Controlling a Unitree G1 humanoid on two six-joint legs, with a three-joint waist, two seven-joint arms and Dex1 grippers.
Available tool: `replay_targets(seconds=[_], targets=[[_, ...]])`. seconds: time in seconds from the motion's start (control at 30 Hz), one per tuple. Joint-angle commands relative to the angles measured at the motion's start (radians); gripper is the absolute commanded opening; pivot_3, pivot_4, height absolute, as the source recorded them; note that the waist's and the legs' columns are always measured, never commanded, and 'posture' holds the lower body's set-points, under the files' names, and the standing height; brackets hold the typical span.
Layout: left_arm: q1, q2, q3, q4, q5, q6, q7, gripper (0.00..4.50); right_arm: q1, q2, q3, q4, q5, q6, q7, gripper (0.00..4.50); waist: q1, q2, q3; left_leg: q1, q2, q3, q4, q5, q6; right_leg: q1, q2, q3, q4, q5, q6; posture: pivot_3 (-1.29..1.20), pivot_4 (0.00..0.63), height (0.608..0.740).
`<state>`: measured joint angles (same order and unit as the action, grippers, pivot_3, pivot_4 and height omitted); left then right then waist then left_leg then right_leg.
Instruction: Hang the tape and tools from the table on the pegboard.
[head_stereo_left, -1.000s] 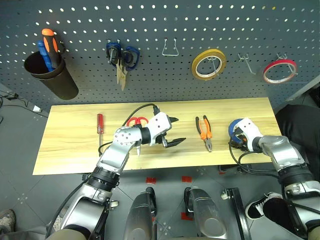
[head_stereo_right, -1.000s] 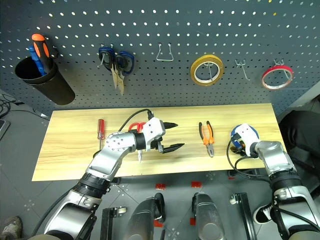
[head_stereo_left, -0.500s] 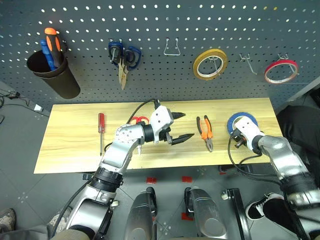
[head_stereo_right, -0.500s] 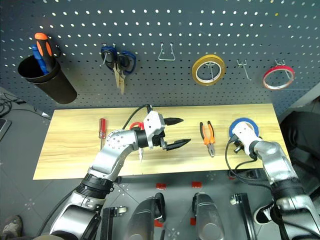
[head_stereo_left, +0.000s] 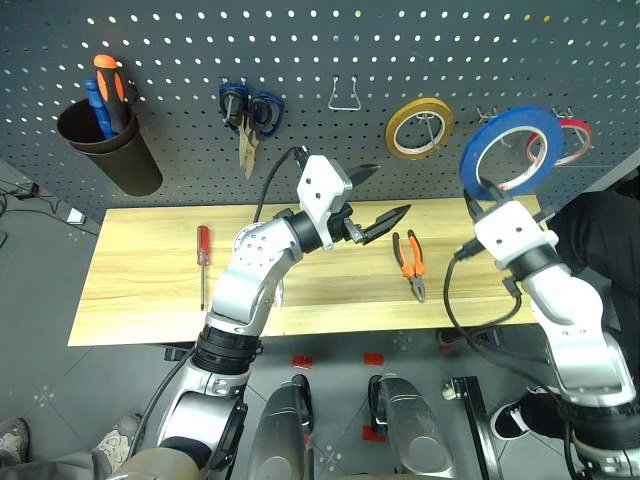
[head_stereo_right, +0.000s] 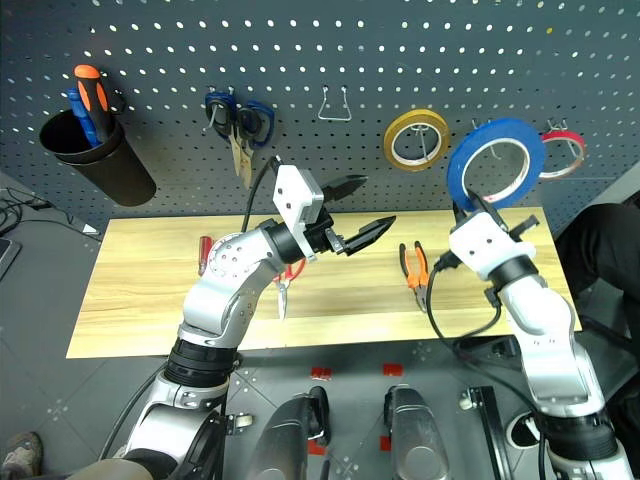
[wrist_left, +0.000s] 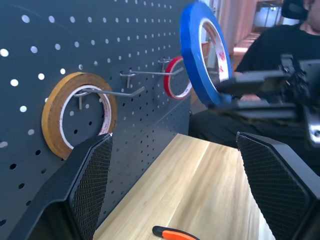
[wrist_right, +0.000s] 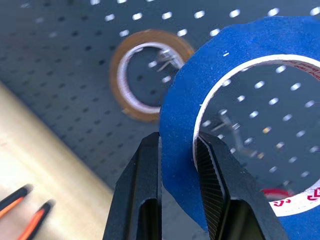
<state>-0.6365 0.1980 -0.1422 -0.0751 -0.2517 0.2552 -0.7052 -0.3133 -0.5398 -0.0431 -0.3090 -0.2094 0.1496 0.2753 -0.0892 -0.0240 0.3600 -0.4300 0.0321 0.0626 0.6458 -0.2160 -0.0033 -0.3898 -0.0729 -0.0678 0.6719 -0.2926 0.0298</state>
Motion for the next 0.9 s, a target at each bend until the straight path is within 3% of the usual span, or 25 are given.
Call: replay_targets(seconds=[0.03,0.23,0.4,0.63,0.8,0.9], targets=[[-0.022,-0.012,-0.006,-0.007,0.006,-0.022,0.016,4.15,-0.074,-0.008,-0.057,0.138,0.082,-0.048,0.036,0.68,0.0,0.0,0.0,0.0,0.0,0.0,0.0,0.0,0.0,0.0,0.0,0.0,0.0,0.0,0.0,-0.27,0.331,0.74],[-0.026,-0.03,-0.008,0.013,-0.006,-0.018,0.017,4.15,-0.164,-0.008,-0.046,0.32,0.159,-0.085,0.123,0.68,0.0,0.0,0.0,0.0,-0.001,0.001,0.0,0.0,0.0,0.0,-0.001,0.0,0.001,0.0,0.0,-0.27,0.324,0.74],[-0.001,0.029,-0.032,0.026,0.041,-0.043,-0.019,4.15,-0.125,0.024,-0.048,0.272,0.2,-0.043,0.132,2.26,-0.001,0.0,0.0,0.0,-0.001,0.001,0.0,0.0,0.0,0.0,-0.001,0.0,0.001,0.0,0.0,-0.27,0.324,0.74],[0.079,0.215,-0.054,0.074,0.127,-0.152,-0.126,4.15,0.048,0.107,-0.037,0.067,0.237,0.176,0.101,4.47,-0.001,0.001,-0.001,0.0,0.001,0.001,0.0,0.0,0.0,-0.001,-0.001,0.0,0.002,0.0,-0.001,-0.27,0.332,0.74],[0.125,0.436,-0.052,0.218,0.192,-0.26,-0.285,4.15,0.052,0.269,0.022,-0.043,0.253,0.595,-0.018,4.47,-0.01,0.0,-0.002,0.001,0.002,0.001,0.001,0.0,0.0,-0.002,-0.001,0.001,0.007,0.0,-0.001,-0.27,0.334,0.74],[0.107,0.497,-0.071,0.304,0.231,-0.301,-0.333,4.15,-0.025,0.345,0.032,0.008,0.227,0.774,-0.098,4.47,-0.013,0.0,-0.002,0.001,0.002,0.001,-0.001,0.002,-0.002,-0.006,-0.001,0.001,0.009,0.0,-0.004,-0.26,0.332,0.74]])
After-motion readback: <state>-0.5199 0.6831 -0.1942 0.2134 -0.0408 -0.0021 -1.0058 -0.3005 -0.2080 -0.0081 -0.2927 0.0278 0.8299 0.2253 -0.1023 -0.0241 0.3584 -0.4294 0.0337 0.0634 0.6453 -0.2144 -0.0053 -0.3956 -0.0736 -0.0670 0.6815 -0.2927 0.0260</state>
